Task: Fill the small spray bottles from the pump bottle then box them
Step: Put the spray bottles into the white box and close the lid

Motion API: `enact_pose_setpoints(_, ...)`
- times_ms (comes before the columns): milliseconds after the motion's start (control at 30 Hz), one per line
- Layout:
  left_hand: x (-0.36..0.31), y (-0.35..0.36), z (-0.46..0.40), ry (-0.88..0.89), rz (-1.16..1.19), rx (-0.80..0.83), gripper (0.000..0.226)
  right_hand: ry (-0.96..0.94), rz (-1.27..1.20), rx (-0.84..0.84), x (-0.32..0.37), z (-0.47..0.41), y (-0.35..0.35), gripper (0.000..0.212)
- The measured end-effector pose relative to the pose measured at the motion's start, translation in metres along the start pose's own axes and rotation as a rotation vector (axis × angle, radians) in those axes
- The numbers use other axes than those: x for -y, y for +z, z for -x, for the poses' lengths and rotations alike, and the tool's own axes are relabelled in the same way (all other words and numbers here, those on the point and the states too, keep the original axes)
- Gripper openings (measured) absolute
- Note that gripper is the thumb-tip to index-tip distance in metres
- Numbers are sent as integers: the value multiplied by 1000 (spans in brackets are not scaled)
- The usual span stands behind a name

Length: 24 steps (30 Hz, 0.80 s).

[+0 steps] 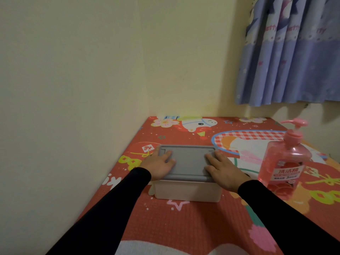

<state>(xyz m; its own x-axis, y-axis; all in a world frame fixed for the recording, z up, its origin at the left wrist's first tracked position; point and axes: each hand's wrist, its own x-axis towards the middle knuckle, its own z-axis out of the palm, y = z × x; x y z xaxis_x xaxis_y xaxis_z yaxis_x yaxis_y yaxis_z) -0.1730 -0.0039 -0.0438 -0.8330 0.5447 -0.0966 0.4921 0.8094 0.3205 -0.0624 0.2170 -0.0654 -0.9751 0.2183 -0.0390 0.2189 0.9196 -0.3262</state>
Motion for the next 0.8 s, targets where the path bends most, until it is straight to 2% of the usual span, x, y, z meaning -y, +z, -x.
enact_pose_setpoints(133, 1, 1, -1, 8, 23, 7, 62, -56, 4, -36, 4, 6, -4, 42)
enact_pose_setpoints(267, 3, 4, 0, 21, 49, -32, 58, -33, -97, -97, 6, 11, -4, 48)
enact_pose_setpoints(367, 6, 8, -1, 17, 151, -107, 58, 36, -186, -132, 3, 10, 1, 61)
enact_pose_setpoints(433, 6, 9, 0, -41, 270, -166, 63, 134, -293, -158, 4, 13, 3, 74)
enact_pose_setpoints(533, 1, 10, 7, -245, 478, -240, 77, 257, -488, -214, 5, 20, 9, 85)
enact_pose_setpoints(633, -2, 11, 9, -415, 584, -244, 83, 368, -626, -211, 6, 24, 10, 101)
enact_pose_setpoints(700, -2, 12, 8, -430, 573, -244, 76, 421, -636, -217, 9, 27, 9, 100)
enact_pose_setpoints(800, -3, 15, 8, -436, 496, -297, 73, 436, -629, -265, 13, 29, 9, 87)
